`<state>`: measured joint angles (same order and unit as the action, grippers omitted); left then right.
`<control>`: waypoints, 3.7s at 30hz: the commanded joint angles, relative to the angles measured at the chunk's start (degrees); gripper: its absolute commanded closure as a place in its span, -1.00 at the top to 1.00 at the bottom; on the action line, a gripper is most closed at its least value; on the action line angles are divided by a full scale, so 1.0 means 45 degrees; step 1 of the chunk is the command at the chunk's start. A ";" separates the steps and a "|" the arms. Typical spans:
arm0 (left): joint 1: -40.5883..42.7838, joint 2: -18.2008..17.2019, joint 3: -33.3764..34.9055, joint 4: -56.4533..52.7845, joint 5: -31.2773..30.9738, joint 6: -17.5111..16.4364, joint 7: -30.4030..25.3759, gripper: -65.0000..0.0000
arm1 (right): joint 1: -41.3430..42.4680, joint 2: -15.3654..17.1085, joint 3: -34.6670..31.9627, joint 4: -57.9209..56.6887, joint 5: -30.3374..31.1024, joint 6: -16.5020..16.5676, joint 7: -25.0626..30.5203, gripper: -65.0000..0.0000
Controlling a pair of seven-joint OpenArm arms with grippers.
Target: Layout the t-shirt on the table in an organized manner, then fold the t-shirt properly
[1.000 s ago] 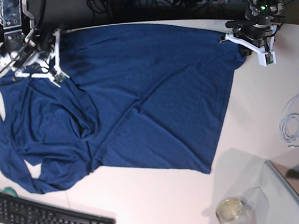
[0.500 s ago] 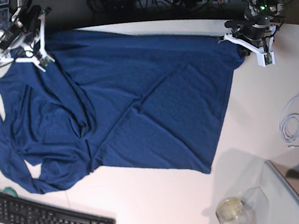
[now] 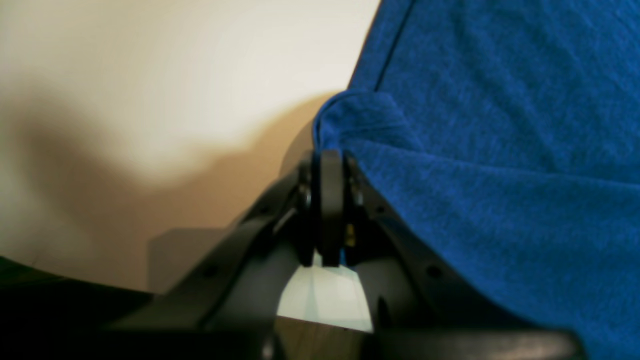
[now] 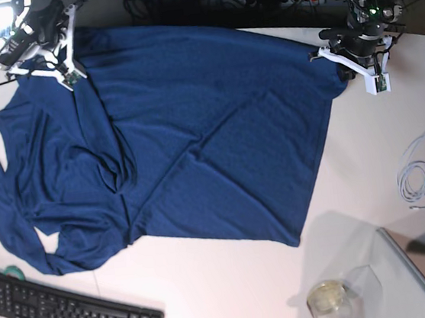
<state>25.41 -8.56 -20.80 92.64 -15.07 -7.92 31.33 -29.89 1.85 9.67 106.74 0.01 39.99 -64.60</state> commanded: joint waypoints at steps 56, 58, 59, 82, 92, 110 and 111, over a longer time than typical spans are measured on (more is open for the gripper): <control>-0.0460 0.1267 -0.0077 0.0776 -0.0060 -0.0007 -0.0232 -1.00 | 1.2630 0.4698 0.1690 -1.5036 0.0027 0.0003 0.7273 -0.95; -0.0303 0.1267 -0.0175 0.0795 -0.0060 -0.0007 -0.0232 -1.00 | 1.1790 0.4640 0.3604 -1.2985 0.0027 0.0003 0.5730 -0.88; -0.0225 0.1208 -0.0175 0.0795 -0.0060 -0.0007 -0.0232 -1.00 | 1.1282 0.4483 0.4620 -1.1715 0.0027 0.0003 0.4734 -0.78; -0.0167 0.1149 -0.0175 0.0795 -0.0080 -0.0007 -0.0232 -1.00 | 0.4698 -0.1065 1.1731 -0.4877 0.7665 0.0003 -0.1889 0.50; -0.0167 0.1149 -0.0175 0.0795 -0.0080 -0.0007 -0.0252 -1.00 | 0.5284 -0.0694 1.1692 -0.8511 0.7685 0.0003 -0.0600 0.51; -0.0049 0.1169 -0.0175 0.0815 -0.0080 -0.0007 -0.0252 -1.00 | 0.5206 -0.0772 1.0344 -0.8569 0.7705 0.0003 -0.0443 -0.03; -0.0030 0.1169 -0.0175 0.0815 -0.0080 -0.0007 -0.0272 -1.00 | 0.5206 -0.0752 1.0344 -0.8569 0.7705 0.0003 -0.0443 -0.19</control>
<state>25.06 -3.03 -21.34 95.24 -15.09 -7.73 31.14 -6.00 -1.76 56.03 68.12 37.63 40.62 -64.47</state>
